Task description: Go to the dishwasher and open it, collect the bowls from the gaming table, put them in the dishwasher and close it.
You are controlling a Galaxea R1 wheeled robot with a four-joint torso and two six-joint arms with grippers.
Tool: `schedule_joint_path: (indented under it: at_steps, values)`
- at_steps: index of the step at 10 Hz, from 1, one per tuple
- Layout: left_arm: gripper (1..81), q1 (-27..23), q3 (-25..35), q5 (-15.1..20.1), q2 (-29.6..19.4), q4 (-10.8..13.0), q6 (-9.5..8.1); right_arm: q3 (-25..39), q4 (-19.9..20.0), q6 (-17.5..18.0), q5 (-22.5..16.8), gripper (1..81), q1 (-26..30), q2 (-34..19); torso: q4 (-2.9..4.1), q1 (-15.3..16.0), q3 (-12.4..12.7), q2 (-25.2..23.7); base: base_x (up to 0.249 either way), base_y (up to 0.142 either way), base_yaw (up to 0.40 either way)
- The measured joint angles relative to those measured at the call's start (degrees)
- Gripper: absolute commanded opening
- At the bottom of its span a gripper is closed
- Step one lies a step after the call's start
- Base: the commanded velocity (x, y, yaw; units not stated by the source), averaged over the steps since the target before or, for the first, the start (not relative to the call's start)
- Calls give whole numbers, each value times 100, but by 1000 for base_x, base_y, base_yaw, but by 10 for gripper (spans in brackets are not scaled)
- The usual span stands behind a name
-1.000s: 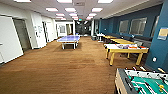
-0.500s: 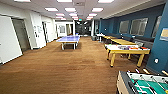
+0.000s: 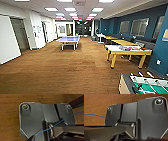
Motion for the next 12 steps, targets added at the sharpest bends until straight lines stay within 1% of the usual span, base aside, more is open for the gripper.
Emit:
schedule_joint_path:
  at_steps: [12]
  values:
    - [811, 6, 0, -9, 34, 0, 0, -100, 2, 0, 12, 811, -44, 2, 0, -2, 0, 0, 173, 0, 0]
